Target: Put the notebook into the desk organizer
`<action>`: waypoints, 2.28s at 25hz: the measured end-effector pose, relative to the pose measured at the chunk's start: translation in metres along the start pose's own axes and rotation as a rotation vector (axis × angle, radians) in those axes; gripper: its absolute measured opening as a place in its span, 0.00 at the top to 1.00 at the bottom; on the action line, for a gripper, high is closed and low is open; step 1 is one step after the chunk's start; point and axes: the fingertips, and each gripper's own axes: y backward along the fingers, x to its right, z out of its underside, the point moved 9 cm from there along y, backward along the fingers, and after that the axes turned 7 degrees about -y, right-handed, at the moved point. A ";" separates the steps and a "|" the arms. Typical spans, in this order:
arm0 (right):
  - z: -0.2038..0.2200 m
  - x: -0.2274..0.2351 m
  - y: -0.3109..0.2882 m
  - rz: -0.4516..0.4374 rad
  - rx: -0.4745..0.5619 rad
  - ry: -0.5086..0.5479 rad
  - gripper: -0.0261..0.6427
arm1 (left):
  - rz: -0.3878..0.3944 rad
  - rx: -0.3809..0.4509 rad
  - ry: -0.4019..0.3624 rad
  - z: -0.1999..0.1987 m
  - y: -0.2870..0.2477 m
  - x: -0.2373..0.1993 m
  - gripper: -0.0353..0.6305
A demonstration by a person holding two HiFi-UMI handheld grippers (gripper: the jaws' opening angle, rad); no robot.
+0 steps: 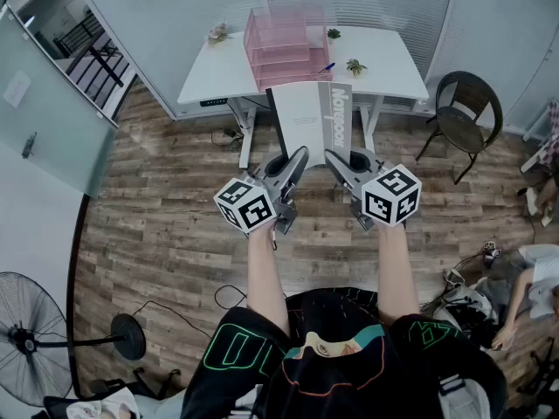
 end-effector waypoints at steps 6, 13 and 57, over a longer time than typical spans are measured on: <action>0.001 0.003 -0.003 0.008 0.000 -0.007 0.92 | -0.008 0.005 0.004 0.001 -0.001 -0.002 0.93; -0.001 0.007 -0.004 0.003 0.009 -0.002 0.92 | -0.014 0.010 0.007 0.000 -0.005 -0.002 0.93; -0.013 0.081 -0.088 0.010 0.025 0.011 0.91 | -0.011 0.006 -0.009 -0.005 -0.054 -0.105 0.93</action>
